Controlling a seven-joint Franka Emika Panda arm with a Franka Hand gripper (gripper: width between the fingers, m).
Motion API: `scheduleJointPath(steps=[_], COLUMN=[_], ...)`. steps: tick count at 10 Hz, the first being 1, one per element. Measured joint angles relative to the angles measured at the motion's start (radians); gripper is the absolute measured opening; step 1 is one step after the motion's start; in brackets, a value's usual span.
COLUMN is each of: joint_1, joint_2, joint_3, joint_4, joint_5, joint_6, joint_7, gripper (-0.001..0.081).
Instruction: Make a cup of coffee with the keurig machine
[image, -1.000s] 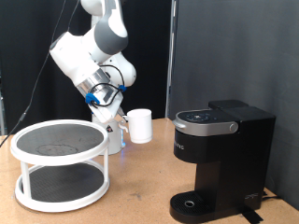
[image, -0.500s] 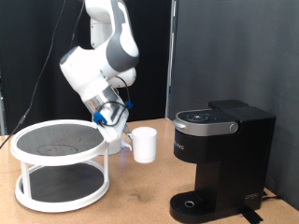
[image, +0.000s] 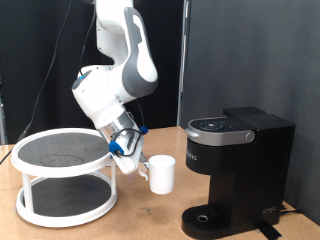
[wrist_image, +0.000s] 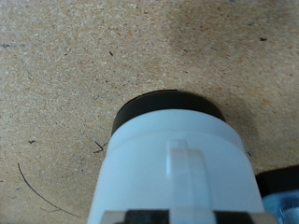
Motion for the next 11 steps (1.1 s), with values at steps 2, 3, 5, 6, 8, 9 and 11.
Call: scheduleJointPath(steps=[2,3,5,6,8,9,11], joint_1=[0.002,0.004,0.011,0.017,0.028,0.034,0.044], joint_2=[0.042,0.061,0.091,0.103,0.124,0.135,0.144], joint_3=[0.018,0.031,0.059,0.074,0.106,0.123,0.154], joint_4=[0.01,0.017,0.033,0.043,0.061,0.07,0.08], joint_5=[0.032,0.055,0.104,0.13,0.167,0.183,0.216], joint_6=[0.031,0.049,0.075,0.086,0.11,0.121,0.137], joint_7=[-0.036,-0.051,-0.079,-0.089,-0.094,-0.095,-0.101], gripper=[0.0,0.0,0.0,0.0,0.0,0.0,0.0])
